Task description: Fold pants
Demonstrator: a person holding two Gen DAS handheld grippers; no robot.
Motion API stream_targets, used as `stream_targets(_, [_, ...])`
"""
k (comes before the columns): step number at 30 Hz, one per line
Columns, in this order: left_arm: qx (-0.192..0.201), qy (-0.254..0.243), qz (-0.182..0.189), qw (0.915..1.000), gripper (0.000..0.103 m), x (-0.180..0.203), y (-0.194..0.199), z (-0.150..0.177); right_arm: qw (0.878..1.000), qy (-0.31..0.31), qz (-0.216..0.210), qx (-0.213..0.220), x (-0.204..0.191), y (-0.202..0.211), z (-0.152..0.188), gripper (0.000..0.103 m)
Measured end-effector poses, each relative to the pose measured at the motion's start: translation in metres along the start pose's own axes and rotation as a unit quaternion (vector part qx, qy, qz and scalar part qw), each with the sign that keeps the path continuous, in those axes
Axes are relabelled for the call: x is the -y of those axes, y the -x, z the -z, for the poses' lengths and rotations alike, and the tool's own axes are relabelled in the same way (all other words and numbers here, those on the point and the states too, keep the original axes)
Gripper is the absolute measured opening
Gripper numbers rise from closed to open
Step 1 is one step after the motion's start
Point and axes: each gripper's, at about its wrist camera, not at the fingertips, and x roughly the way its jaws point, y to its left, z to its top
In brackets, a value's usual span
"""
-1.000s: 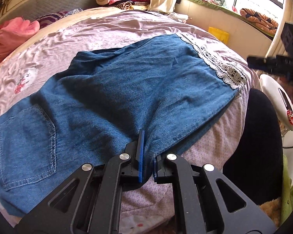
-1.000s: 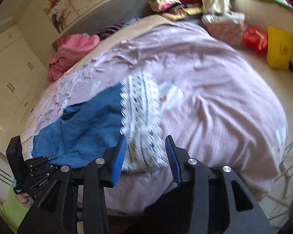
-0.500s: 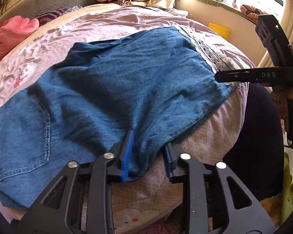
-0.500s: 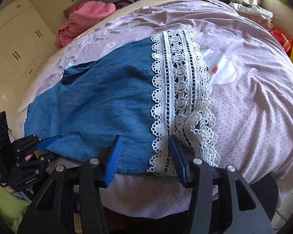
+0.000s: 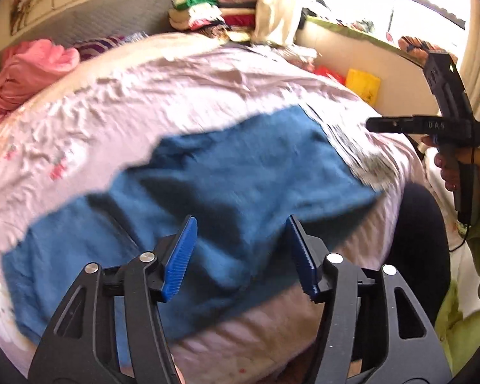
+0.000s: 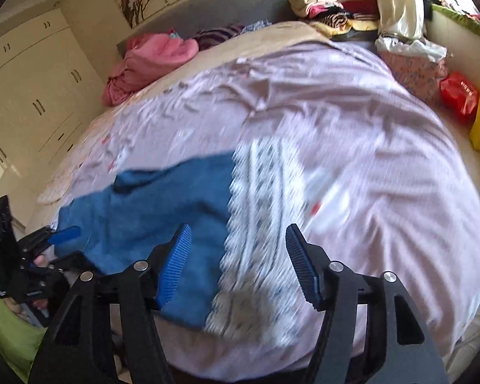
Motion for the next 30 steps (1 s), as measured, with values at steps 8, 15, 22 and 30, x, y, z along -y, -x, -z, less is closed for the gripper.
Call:
stream_targets(8, [-0.004, 0.018, -0.040, 0.9990, 0.053, -0.031, -0.019, -0.043, 1.000, 0.003, 0.000, 0.012, 0.019, -0.020, -0.039, 0.061])
stream_targets(15, [-0.029, 0.041, -0.046, 0.9977, 0.053, -0.064, -0.060, -0.063, 1.000, -0.005, 0.001, -0.013, 0.039, -0.050, -0.057, 0.061])
stream_targets(22, [-0.060, 0.061, -0.023, 0.9961, 0.052, -0.084, -0.096, -0.070, 0.999, -0.017, -0.025, -0.045, 0.052, -0.085, -0.070, 0.061])
stream_targets(30, [-0.092, 0.066, 0.006, 0.9935, 0.038, -0.090, -0.124, -0.069, 0.995, -0.022, -0.057, -0.081, 0.054, -0.119, -0.061, 0.047])
